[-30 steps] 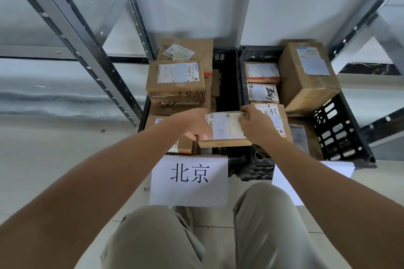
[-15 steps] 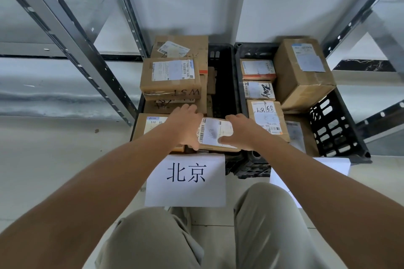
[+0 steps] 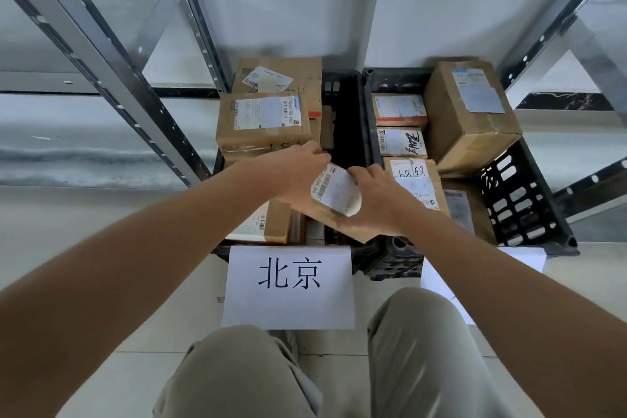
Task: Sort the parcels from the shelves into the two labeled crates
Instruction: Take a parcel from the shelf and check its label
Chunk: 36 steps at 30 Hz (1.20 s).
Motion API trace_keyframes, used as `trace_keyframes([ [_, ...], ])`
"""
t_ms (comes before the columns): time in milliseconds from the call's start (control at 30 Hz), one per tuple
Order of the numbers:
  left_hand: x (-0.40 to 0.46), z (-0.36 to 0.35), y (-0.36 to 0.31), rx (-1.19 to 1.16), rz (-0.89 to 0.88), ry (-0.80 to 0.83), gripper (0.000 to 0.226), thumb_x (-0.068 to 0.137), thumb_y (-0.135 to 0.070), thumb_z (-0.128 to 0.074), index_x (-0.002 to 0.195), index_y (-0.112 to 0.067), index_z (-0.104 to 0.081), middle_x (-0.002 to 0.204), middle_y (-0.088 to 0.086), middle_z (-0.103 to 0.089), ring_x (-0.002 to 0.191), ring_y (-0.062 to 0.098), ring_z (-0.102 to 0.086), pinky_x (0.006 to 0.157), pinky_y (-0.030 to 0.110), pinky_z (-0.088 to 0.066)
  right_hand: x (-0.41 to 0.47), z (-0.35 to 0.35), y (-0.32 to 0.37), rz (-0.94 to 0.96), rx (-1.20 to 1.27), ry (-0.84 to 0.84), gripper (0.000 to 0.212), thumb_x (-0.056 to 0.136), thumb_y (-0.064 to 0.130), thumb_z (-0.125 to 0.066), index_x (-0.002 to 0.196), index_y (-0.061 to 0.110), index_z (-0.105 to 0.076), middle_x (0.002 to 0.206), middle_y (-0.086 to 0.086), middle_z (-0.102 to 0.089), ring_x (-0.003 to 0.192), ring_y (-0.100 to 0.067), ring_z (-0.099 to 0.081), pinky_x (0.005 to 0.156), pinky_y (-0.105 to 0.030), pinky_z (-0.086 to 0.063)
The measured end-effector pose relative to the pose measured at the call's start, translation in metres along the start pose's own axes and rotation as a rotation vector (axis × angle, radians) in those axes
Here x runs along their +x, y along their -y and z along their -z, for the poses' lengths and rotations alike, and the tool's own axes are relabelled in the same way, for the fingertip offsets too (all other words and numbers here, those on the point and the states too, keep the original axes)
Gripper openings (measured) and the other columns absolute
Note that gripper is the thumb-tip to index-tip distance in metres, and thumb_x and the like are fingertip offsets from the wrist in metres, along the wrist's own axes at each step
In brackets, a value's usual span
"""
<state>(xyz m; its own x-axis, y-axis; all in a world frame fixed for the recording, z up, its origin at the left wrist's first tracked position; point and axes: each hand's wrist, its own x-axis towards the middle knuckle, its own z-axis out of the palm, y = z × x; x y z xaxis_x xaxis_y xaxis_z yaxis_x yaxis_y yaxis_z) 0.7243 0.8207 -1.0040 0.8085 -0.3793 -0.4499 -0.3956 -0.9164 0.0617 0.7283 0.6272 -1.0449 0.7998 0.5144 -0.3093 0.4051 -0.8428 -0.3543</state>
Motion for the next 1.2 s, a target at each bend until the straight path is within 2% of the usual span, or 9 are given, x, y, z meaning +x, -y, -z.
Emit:
trace_keyframes([
  [100,0.003,0.017,-0.003,-0.174,0.054,-0.232,0.075,0.073,-0.062,-0.078,0.129,-0.023,-0.047,0.127,-0.002,-0.046,0.114,0.014,-0.048,0.092,0.030,-0.048,-0.005,0.010,-0.006,-0.112,0.147,-0.087,0.109,0.058,0.083,-0.061,0.140,0.019,-0.032,0.126,0.000,-0.041,0.117,-0.019,-0.042,0.096,-0.035,-0.043],
  [233,0.020,0.007,-0.004,-0.401,0.303,-0.481,0.018,0.093,-0.025,-0.065,0.097,-0.014,-0.050,0.098,0.007,-0.060,0.078,0.018,-0.056,0.065,0.029,-0.046,-0.002,0.006,-0.006,-0.343,0.254,-0.250,0.095,0.068,0.071,-0.067,0.135,0.014,-0.034,0.121,-0.003,-0.048,0.114,-0.024,-0.046,0.096,-0.046,-0.049],
  [467,0.030,-0.027,-0.028,-1.432,0.484,-0.228,0.031,0.106,-0.028,-0.039,0.105,-0.012,-0.067,0.111,0.009,-0.072,0.104,0.025,-0.068,0.094,0.039,-0.056,0.023,-0.009,0.018,-0.536,0.307,-0.345,0.093,0.072,0.076,-0.067,0.128,0.011,-0.031,0.120,-0.011,-0.056,0.114,-0.032,-0.055,0.095,-0.050,-0.050],
  [567,0.033,-0.036,-0.027,-1.611,0.493,-0.278,0.030,0.104,-0.021,-0.036,0.095,-0.017,-0.064,0.112,0.008,-0.070,0.107,0.025,-0.065,0.100,0.043,-0.053,0.032,-0.018,0.021,-0.486,0.385,-0.337,0.088,0.078,0.072,-0.067,0.132,0.009,-0.036,0.124,-0.011,-0.054,0.118,-0.031,-0.054,0.096,-0.047,-0.051],
  [700,0.048,-0.042,-0.019,-1.614,0.560,-0.326,0.023,0.094,-0.014,-0.039,0.086,-0.007,-0.060,0.104,0.015,-0.069,0.101,0.034,-0.066,0.095,0.051,-0.054,0.034,-0.022,0.020,-0.381,0.355,-0.246,0.091,0.081,0.056,-0.073,0.148,0.012,-0.029,0.142,-0.011,-0.041,0.131,-0.028,-0.040,0.100,-0.036,-0.041],
  [800,0.058,-0.045,-0.022,-1.646,0.520,-0.289,0.026,0.096,-0.008,-0.042,0.108,-0.007,-0.065,0.111,0.011,-0.071,0.098,0.027,-0.069,0.081,0.040,-0.059,0.037,-0.021,0.014,-0.320,0.256,-0.166,0.097,0.081,0.047,-0.076,0.153,0.016,-0.019,0.150,-0.011,-0.028,0.138,-0.030,-0.029,0.109,-0.040,-0.034],
  [967,0.071,-0.062,-0.018,-1.649,0.496,-0.277,0.044,0.098,0.001,-0.044,0.133,-0.021,-0.060,0.123,0.000,-0.070,0.111,0.022,-0.067,0.084,0.035,-0.060,0.056,-0.022,0.006,-0.282,-0.002,-0.083,0.084,0.090,0.029,-0.069,0.155,0.015,-0.017,0.148,-0.016,-0.031,0.135,-0.034,-0.032,0.109,-0.040,-0.036],
  [1100,0.086,-0.070,-0.014,-1.164,0.472,-0.322,0.055,0.091,-0.001,-0.060,0.141,-0.023,-0.053,0.140,0.007,-0.053,0.129,0.025,-0.049,0.095,0.031,-0.049,0.070,-0.026,-0.002,-0.279,-0.100,-0.052,0.082,0.090,0.035,-0.068,0.154,0.015,-0.020,0.143,-0.015,-0.038,0.129,-0.035,-0.035,0.107,-0.040,-0.036],
  [1200,0.093,-0.068,-0.017,-0.683,0.495,-0.295,0.054,0.088,-0.013,-0.068,0.138,-0.016,-0.047,0.133,0.010,-0.050,0.123,0.032,-0.050,0.099,0.037,-0.045,0.077,-0.027,-0.005,-0.273,-0.118,-0.073,0.078,0.090,0.042,-0.065,0.152,0.015,-0.025,0.140,-0.015,-0.041,0.127,-0.035,-0.036,0.104,-0.039,-0.035],
])
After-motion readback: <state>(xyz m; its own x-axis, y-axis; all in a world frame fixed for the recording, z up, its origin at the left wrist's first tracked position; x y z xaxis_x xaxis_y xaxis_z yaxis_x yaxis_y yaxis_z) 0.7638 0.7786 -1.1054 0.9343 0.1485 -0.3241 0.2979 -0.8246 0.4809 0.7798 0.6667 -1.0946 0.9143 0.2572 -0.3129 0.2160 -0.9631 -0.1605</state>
